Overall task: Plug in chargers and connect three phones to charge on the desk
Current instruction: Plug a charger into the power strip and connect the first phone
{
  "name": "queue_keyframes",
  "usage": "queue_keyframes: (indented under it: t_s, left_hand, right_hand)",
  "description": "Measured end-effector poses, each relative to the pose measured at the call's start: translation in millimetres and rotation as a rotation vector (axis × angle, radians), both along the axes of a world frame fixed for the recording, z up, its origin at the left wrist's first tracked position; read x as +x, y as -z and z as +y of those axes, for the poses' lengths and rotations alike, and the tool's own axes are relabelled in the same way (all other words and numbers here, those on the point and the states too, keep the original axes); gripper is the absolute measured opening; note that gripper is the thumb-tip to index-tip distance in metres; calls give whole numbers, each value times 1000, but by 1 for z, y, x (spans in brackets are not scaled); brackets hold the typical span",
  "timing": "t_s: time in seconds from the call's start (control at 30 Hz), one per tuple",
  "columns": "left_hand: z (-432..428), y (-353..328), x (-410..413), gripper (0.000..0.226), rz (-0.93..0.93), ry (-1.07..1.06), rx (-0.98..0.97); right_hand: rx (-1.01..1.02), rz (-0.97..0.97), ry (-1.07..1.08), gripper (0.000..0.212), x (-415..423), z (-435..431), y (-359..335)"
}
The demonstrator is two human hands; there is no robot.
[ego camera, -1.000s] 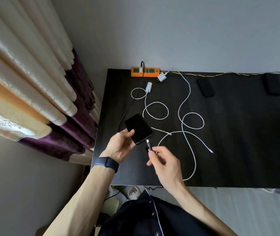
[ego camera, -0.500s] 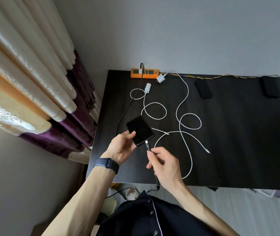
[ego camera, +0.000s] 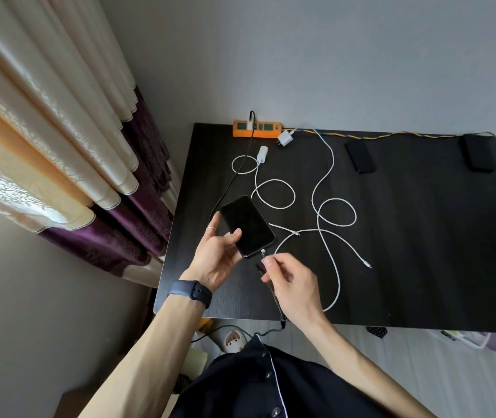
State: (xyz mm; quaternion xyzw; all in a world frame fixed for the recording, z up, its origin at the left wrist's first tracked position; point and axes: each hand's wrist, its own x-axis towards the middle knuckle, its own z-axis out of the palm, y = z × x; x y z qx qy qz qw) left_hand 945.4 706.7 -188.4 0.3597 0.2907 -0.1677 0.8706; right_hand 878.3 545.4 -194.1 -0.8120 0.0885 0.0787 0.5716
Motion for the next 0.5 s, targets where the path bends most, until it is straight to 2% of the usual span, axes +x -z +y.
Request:
queue_keyframes:
  t_s: [0.23,0.5]
  left_hand:
    - [-7,0,-7,76,-49,-32,17]
    - [-7,2,-14,79,-208,-27,152]
  right_hand:
    - [11,-5,18,14,-1,2,1]
    - [-67,41,50,20,-3,3,2]
